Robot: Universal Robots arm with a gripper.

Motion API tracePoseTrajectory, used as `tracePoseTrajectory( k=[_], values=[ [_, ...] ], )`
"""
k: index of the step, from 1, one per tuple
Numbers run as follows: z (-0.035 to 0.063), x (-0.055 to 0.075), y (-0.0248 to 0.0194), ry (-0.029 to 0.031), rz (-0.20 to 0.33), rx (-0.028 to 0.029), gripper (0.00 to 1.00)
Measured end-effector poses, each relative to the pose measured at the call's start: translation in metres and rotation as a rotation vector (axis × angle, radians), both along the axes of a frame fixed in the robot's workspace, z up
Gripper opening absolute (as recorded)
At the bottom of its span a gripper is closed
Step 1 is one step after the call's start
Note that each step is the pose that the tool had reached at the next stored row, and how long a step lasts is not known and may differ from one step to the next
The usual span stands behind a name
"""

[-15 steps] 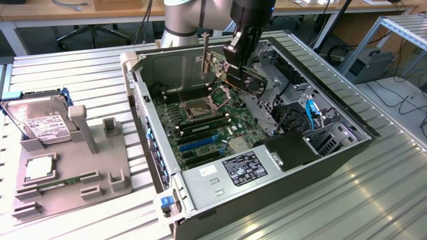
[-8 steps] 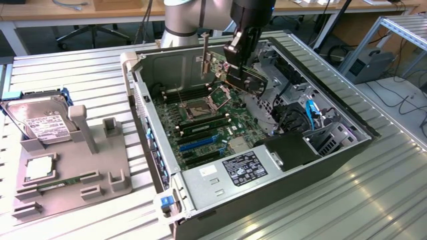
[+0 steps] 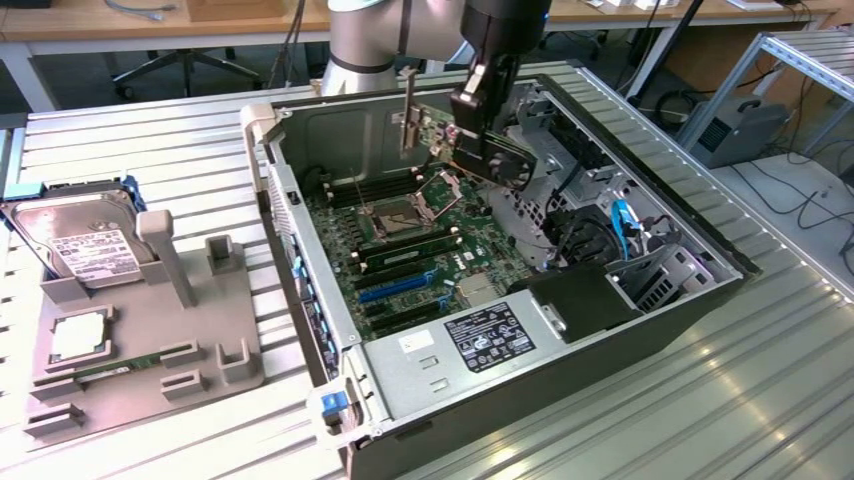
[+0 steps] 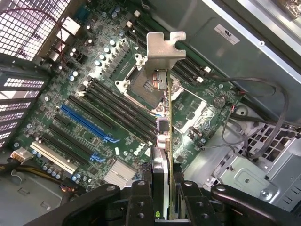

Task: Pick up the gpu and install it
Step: 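Insert the gpu into the slot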

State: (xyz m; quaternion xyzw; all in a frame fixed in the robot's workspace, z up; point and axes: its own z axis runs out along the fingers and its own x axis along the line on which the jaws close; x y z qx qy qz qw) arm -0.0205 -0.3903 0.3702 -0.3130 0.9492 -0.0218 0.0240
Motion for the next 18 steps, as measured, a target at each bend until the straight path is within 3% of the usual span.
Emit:
tracePoseTrajectory(
  k=[11,18],
  values=[
    [0.0,0.0,0.0,0.0,0.142,-0.0001,0.27],
    [-0.0001,0.0,0.0,0.0,0.161,0.0,0.27]
  ],
)
